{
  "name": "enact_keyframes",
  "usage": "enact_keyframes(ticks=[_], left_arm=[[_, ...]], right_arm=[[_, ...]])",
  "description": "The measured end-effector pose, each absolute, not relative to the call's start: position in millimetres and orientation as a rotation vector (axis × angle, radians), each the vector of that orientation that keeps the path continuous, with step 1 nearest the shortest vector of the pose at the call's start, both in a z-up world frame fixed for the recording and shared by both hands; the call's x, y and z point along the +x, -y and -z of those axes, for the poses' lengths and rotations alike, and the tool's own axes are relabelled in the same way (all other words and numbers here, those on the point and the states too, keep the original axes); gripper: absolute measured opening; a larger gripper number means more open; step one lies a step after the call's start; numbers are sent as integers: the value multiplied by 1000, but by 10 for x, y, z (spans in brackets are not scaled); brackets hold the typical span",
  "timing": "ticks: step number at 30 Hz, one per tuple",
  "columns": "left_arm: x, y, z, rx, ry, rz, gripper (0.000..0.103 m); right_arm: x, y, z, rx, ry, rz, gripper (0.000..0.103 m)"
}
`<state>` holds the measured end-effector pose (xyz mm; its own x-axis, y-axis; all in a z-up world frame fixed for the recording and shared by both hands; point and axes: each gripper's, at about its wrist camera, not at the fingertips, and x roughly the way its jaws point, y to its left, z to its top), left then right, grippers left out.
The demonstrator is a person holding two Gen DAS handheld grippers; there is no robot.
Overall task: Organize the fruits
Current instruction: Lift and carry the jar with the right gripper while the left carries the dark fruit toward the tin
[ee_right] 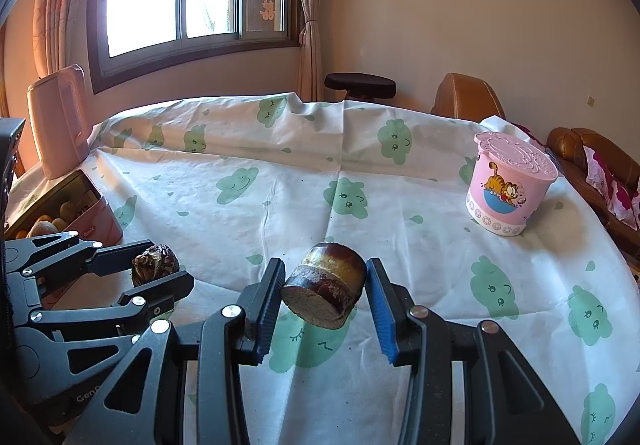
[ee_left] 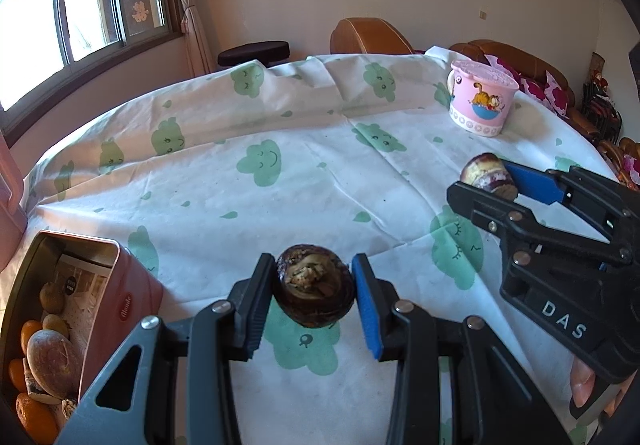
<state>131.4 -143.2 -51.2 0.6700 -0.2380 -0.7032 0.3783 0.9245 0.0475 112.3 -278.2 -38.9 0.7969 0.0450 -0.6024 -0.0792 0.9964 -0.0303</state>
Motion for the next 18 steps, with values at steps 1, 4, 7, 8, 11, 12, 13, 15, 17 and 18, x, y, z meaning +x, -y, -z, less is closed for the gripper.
enact_keyframes(ticks=[1, 4, 7, 8, 11, 12, 13, 15, 17, 18], left_arm=[[1305, 1433, 504, 197, -755, 349, 41], [1284, 1431, 483, 199, -738, 344, 41], [1274, 1419, 471, 195, -728, 340, 41], [1272, 1414, 467, 193, -725, 339, 41], [1264, 1403, 457, 187, -719, 337, 41], [1258, 1404, 457, 186, -718, 336, 41], [1255, 1402, 456, 185, -716, 336, 41], [1253, 1398, 450, 184, -711, 335, 41], [1242, 1387, 442, 181, -705, 333, 41], [1239, 1383, 437, 179, -702, 332, 41]], right_arm=[[1120, 2781, 385, -56, -642, -66, 44], [1107, 2778, 378, -60, -633, -64, 44], [1087, 2777, 366, -62, -622, -60, 44], [1079, 2778, 362, -62, -617, -60, 44], [1065, 2779, 353, -63, -609, -58, 44], [1060, 2779, 351, -63, -607, -58, 44], [1061, 2779, 350, -63, -605, -57, 44], [1058, 2779, 345, -64, -601, -56, 44], [1046, 2781, 340, -64, -595, -55, 44], [1041, 2783, 336, -64, -591, -54, 44]])
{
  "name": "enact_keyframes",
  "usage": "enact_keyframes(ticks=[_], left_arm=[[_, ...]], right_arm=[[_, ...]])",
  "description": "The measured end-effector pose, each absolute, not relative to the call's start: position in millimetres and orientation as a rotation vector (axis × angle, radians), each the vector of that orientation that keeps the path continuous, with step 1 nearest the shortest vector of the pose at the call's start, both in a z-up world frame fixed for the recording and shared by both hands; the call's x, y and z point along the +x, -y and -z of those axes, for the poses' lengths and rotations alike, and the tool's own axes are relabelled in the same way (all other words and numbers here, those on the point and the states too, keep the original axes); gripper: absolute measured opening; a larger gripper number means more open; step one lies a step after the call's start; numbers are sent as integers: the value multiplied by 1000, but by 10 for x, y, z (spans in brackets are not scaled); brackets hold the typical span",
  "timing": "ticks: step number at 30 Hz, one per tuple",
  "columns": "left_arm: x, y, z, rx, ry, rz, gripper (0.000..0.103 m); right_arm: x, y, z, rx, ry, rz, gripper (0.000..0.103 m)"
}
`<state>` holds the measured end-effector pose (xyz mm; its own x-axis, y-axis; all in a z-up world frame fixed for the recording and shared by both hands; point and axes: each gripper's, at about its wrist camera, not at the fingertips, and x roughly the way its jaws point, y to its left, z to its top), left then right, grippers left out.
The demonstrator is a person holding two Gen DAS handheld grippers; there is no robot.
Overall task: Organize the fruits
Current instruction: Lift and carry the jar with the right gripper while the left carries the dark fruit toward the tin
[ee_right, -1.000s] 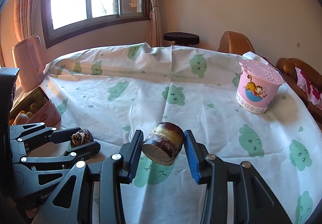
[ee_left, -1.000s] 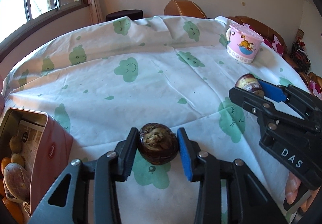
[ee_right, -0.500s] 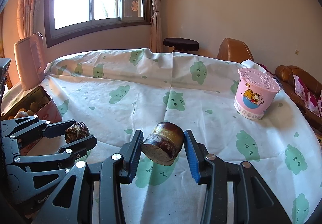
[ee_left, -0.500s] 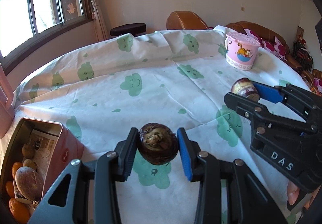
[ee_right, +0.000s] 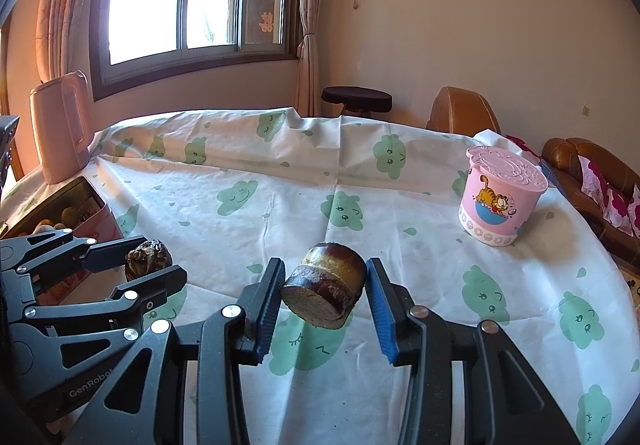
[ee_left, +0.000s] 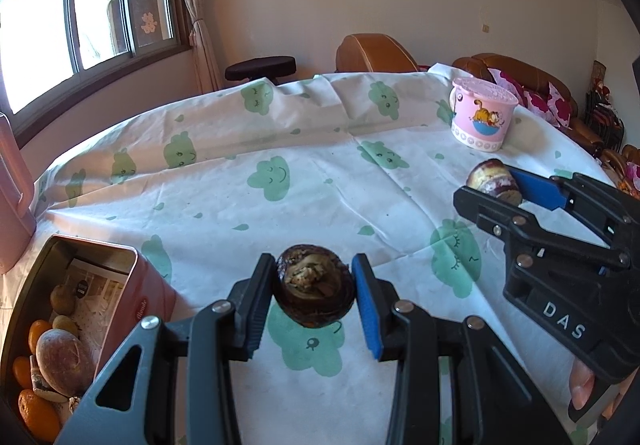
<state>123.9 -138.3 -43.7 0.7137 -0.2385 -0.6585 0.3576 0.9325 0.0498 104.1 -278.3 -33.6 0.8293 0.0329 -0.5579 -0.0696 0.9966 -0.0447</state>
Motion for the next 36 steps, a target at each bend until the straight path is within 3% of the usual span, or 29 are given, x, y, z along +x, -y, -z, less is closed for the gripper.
enact_keyframes(ticks=[36], left_arm=[[1085, 1272, 290, 143, -581, 287, 41]], right_arm=[[823, 2829, 210, -47, -457, -29, 44]])
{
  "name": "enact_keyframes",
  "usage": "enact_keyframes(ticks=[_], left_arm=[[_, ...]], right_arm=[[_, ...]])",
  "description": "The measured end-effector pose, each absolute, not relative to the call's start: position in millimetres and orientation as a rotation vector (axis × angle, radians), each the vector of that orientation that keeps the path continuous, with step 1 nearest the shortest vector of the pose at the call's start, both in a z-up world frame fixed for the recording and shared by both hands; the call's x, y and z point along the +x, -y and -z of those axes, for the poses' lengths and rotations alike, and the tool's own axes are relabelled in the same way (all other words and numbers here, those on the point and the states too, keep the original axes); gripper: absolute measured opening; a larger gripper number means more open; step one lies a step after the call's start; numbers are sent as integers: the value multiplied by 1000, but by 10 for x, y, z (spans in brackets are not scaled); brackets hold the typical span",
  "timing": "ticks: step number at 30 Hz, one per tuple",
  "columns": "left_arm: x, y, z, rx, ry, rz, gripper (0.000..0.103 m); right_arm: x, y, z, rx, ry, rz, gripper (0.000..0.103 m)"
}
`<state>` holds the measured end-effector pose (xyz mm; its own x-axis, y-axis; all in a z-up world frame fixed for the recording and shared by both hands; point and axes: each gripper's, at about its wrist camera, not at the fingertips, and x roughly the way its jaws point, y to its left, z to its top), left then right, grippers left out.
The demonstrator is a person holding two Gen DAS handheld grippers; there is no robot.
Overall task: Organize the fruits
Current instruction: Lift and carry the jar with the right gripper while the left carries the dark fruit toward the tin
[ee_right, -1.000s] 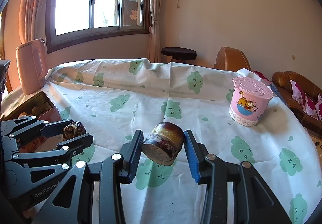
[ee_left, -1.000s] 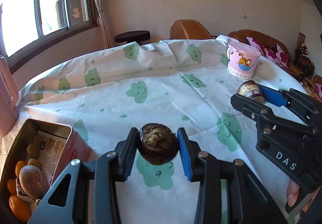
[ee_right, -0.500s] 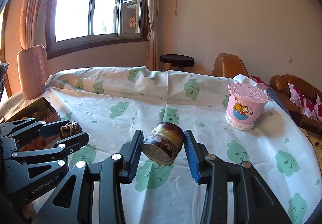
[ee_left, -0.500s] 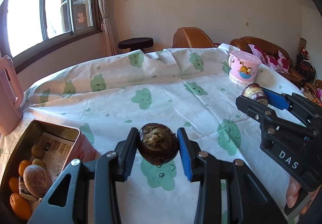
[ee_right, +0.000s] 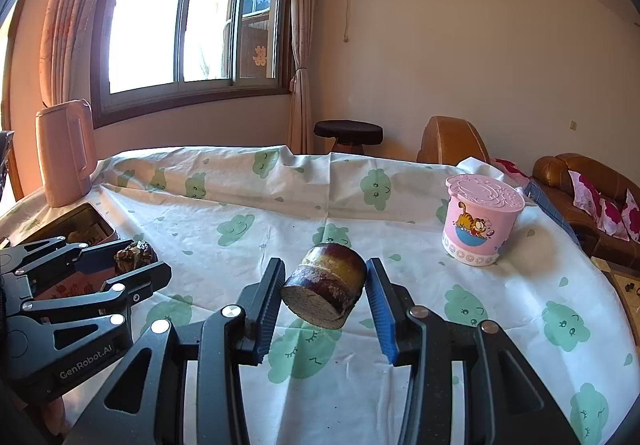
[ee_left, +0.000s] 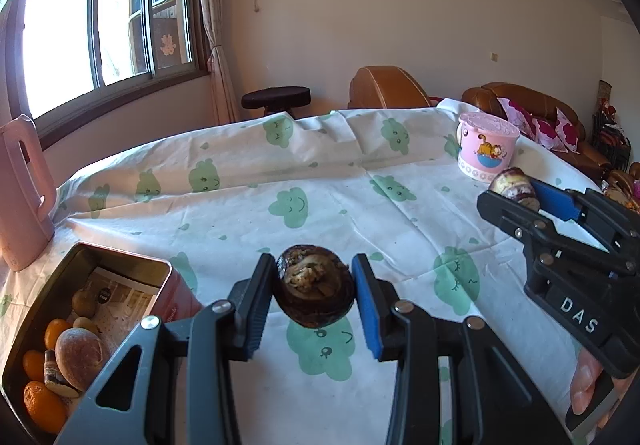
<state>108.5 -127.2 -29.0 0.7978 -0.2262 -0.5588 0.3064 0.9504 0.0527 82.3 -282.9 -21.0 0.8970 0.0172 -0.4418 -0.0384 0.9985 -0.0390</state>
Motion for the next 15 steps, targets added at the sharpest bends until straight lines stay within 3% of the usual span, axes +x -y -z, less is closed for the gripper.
enact_keyframes(ticks=[15], left_arm=[[1017, 1244, 245, 139, -532, 267, 41]], right_arm=[[771, 2827, 179, -46, -422, -18, 44]])
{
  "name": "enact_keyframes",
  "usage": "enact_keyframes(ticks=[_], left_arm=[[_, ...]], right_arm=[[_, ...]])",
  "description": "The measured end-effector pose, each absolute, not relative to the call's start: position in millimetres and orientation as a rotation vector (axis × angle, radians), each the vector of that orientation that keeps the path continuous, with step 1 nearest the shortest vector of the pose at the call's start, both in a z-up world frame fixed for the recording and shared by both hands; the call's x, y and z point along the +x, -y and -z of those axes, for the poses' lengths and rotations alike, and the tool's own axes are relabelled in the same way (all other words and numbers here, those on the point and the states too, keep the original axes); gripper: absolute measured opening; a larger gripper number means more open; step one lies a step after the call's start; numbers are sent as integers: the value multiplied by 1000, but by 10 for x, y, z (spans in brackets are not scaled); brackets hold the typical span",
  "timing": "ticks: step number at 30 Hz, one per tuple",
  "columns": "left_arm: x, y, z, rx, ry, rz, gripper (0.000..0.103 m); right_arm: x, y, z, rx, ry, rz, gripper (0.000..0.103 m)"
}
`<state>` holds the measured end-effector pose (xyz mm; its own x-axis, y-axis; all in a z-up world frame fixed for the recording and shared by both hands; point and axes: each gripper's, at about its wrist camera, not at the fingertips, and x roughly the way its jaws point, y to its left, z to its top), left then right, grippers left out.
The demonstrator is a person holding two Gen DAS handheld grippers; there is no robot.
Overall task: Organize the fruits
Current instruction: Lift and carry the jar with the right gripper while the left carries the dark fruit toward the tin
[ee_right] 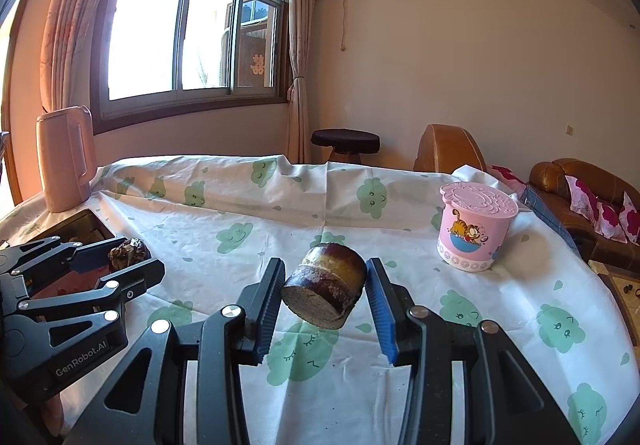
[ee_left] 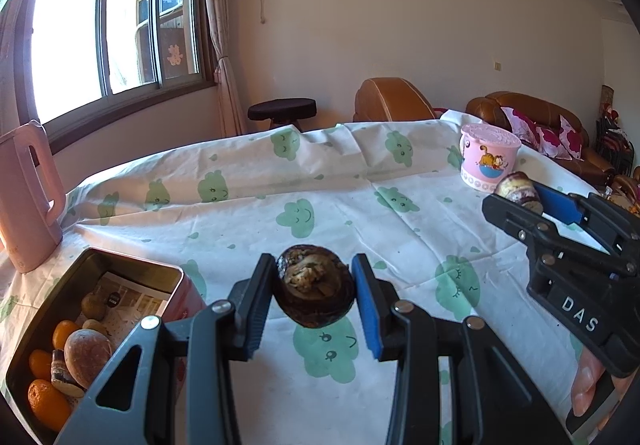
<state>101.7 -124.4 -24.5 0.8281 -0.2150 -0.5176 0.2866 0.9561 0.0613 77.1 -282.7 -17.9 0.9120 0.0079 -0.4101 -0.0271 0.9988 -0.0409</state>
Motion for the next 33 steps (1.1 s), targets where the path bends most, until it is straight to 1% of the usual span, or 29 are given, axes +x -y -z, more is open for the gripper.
enact_keyframes(ticks=[33], left_arm=[[880, 1213, 163, 134, -443, 239, 41]], right_arm=[[634, 2845, 131, -36, -346, -2, 44]])
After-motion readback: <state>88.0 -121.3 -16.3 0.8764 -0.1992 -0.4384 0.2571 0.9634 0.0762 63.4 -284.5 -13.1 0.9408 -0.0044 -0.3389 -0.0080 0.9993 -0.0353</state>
